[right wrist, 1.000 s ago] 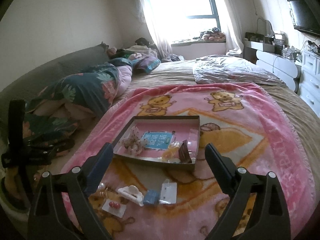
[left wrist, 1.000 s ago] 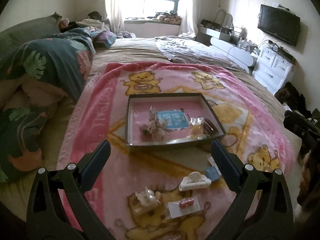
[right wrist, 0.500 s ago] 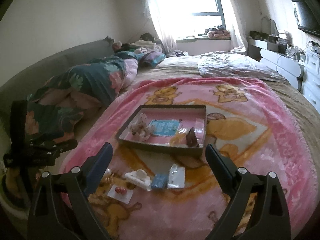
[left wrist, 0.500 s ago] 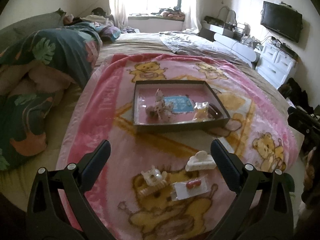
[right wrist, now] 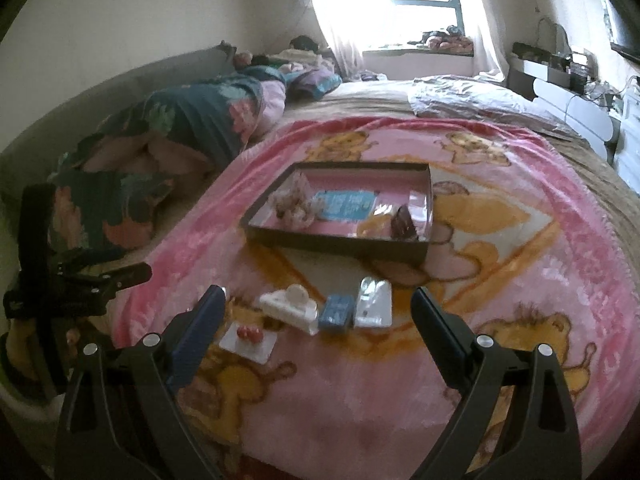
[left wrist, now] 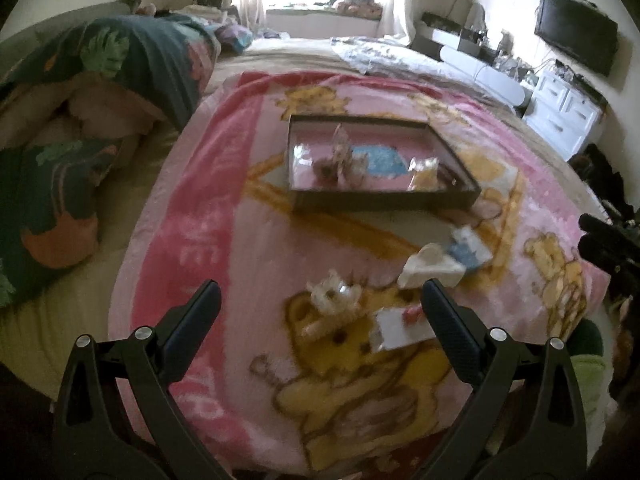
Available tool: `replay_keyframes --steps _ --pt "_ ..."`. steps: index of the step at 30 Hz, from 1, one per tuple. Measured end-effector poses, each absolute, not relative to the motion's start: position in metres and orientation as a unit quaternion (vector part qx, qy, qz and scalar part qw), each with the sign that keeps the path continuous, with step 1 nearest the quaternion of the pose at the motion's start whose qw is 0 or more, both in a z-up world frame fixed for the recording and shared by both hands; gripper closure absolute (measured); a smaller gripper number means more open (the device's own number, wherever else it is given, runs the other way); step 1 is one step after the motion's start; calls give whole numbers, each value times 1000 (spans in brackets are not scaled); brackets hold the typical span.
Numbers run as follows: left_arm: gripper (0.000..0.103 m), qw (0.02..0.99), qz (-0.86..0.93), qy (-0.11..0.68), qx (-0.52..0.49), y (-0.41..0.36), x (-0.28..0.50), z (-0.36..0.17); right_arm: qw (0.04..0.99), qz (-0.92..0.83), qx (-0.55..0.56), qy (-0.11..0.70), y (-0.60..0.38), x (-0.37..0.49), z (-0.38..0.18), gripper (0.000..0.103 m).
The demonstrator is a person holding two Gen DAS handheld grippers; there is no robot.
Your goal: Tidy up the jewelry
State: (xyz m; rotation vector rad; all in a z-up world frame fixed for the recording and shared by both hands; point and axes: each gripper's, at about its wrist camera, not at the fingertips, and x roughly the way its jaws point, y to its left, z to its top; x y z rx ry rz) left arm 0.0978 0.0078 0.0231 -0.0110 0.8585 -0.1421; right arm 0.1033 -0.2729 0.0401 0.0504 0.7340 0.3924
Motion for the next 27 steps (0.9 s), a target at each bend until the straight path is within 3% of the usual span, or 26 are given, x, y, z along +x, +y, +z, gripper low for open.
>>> replay_keyframes --steps 15,27 --pt "10 883 -63 465 1 21 87 -29 895 187 16 404 -270 96 -8 10" --pt "22 876 -74 475 34 8 97 -50 887 188 16 421 -269 94 -27 10"
